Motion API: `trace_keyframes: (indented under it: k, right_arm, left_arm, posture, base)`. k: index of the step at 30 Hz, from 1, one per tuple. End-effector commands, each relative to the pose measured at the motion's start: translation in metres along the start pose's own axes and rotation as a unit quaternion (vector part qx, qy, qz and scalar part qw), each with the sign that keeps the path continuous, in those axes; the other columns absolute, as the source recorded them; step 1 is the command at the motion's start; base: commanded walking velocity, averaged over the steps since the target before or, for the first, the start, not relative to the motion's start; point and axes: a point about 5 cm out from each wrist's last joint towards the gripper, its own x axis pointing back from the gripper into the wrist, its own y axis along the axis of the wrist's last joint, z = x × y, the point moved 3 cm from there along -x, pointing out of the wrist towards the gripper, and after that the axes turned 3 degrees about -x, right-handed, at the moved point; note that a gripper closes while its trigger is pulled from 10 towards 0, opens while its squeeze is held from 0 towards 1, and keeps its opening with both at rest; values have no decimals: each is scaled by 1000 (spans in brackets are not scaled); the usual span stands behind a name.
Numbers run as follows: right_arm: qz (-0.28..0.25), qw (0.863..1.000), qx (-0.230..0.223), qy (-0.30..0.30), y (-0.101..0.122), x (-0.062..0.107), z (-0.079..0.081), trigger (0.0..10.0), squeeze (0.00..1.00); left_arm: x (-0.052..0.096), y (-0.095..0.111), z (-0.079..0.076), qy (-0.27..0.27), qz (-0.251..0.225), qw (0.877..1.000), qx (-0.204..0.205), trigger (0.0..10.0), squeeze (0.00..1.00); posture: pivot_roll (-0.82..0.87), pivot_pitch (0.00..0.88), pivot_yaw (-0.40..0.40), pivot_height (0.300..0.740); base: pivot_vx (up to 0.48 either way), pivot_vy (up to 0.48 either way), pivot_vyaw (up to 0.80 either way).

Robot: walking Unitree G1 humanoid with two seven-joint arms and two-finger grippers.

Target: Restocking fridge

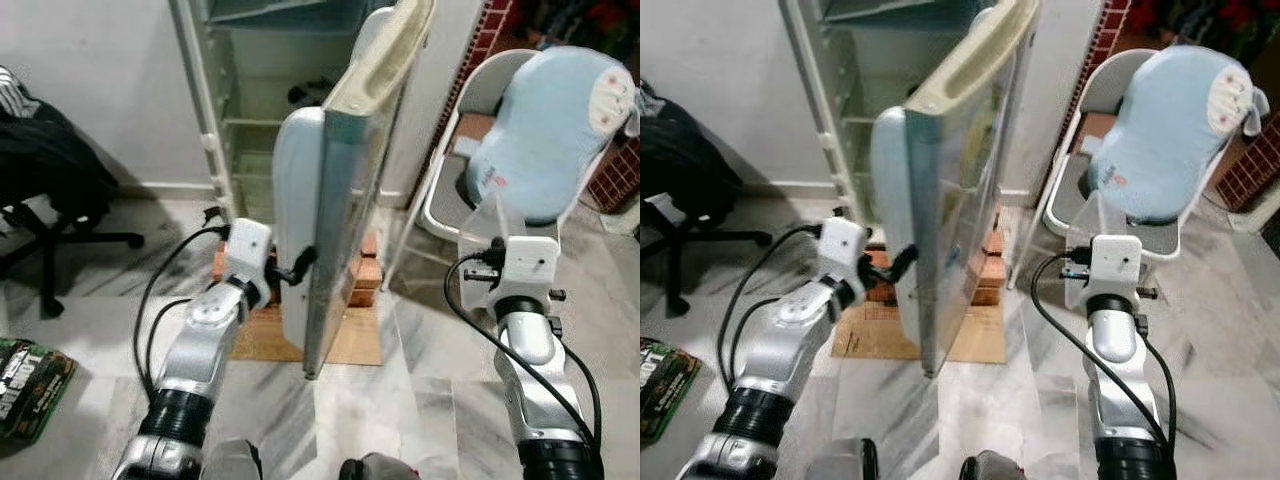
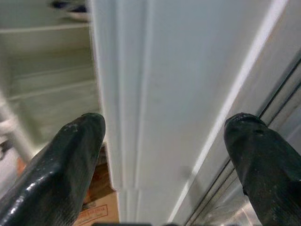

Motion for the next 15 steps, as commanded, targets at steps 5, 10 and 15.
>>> trace_keyframes:
  k: [5,10,15]
  right_arm:
    - [-2,1000,5,-23,1,3,-9,10000,0]
    - [0,998,42,-53,0,5,-21,10000,0]
    - [40,987,100,-117,-14,9,-49,10000,0]
  left_arm:
    - [-17,-7,-75,-188,25,980,-59,10000,0]
    - [-21,-2,-77,-168,3,982,-84,10000,0]
    - [-4,0,-45,-66,-18,996,-58,10000,0]
  posture:
    - [-52,69,-25,740]
    - [-59,71,-26,740]
    - [-38,78,-32,740]
  base:
    - [0,0,0]
    - [0,0,0]
    - [0,0,0]
